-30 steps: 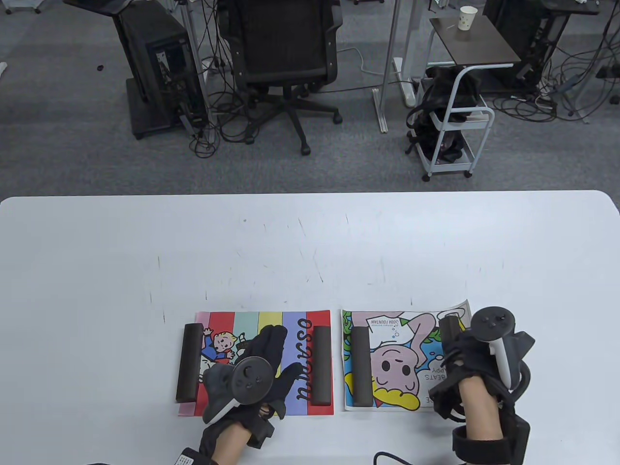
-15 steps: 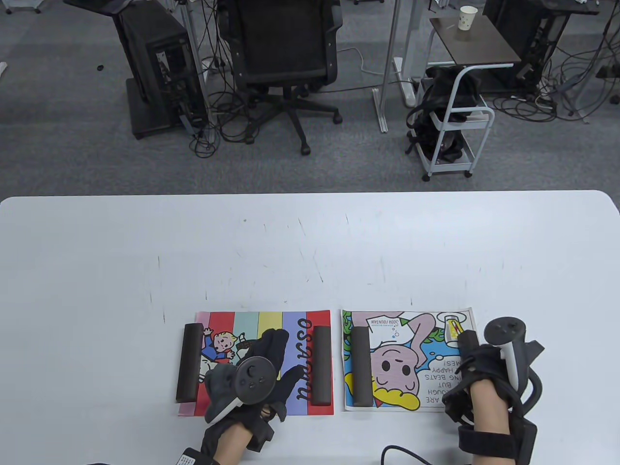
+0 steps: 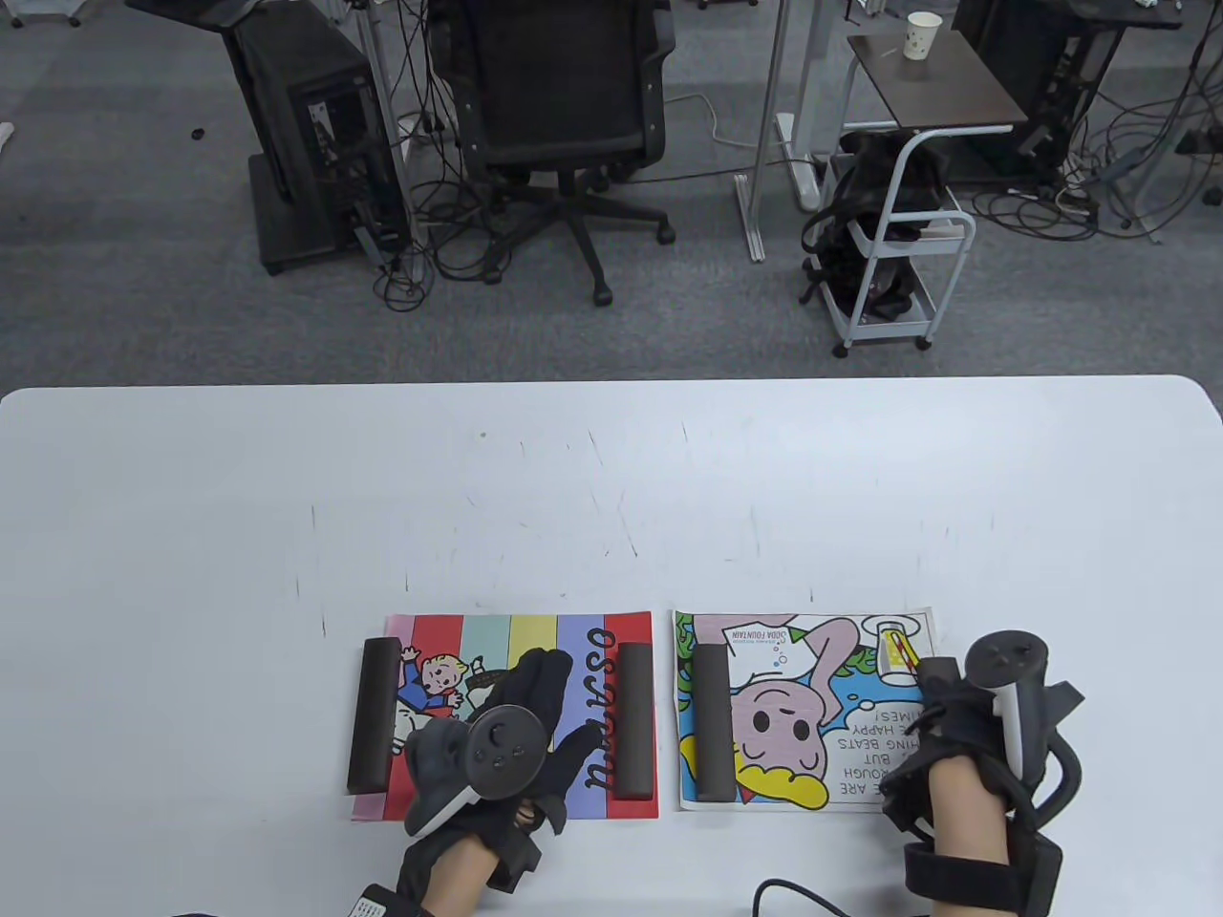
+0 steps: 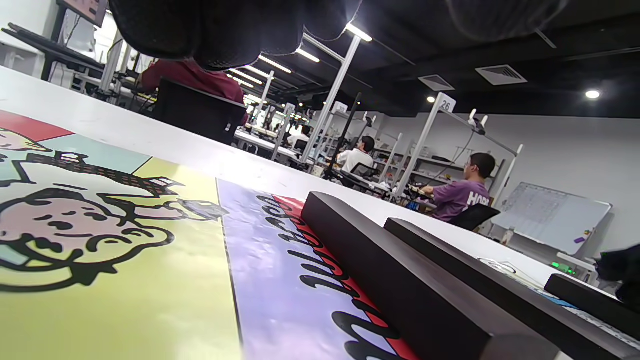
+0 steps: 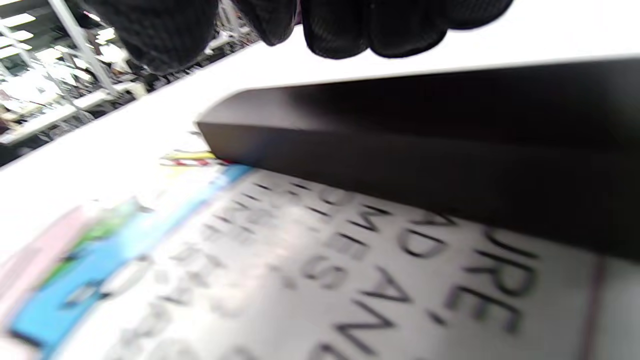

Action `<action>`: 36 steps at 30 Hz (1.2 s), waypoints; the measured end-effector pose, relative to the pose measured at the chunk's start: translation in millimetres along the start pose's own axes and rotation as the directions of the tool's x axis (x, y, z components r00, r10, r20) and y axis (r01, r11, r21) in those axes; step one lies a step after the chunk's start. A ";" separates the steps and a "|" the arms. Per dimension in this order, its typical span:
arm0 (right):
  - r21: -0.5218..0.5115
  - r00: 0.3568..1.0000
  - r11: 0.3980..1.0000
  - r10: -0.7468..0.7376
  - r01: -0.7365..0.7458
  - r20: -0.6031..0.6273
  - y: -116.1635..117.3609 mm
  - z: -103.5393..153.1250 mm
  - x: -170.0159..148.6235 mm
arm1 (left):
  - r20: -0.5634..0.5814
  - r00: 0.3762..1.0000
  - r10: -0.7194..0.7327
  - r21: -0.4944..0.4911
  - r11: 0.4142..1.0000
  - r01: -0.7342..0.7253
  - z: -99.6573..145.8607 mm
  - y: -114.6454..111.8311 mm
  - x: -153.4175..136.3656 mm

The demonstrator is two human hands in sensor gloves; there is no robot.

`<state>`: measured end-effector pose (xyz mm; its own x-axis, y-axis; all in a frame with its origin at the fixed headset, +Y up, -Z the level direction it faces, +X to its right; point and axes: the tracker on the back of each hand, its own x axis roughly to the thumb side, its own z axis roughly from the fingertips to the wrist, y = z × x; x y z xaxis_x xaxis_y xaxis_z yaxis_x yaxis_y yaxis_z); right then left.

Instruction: Unroll posters and secure with paperweights

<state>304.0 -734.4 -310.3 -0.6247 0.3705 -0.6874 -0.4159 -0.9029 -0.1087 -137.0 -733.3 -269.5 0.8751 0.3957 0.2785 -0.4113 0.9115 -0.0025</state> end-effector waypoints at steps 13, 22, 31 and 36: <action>0.112 0.764 0.973 -0.229 0.203 0.603 -28.8 87.7 80.4 | 0.006 0.994 0.107 0.031 0.994 -0.107 3.8 10.1 -8.1; 0.344 0.608 0.916 -0.395 0.206 0.689 13.1 110.1 87.3 | -0.009 0.979 0.204 0.015 0.979 -0.204 3.7 10.3 -16.4; 0.426 0.612 0.888 -0.436 0.175 0.660 34.7 100.8 77.7 | -0.010 0.979 0.201 0.004 0.980 -0.201 2.8 9.5 -16.3; 0.434 0.620 0.885 -0.436 0.166 0.652 37.1 97.7 74.9 | -0.014 0.982 0.188 -0.008 0.982 -0.188 2.2 8.0 -16.1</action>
<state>177.2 -718.8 -295.7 -0.6371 0.7656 0.0893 -0.7589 -0.6433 0.1011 -154.9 -732.6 -271.9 0.7855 0.5618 0.2595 -0.5668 0.8215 -0.0625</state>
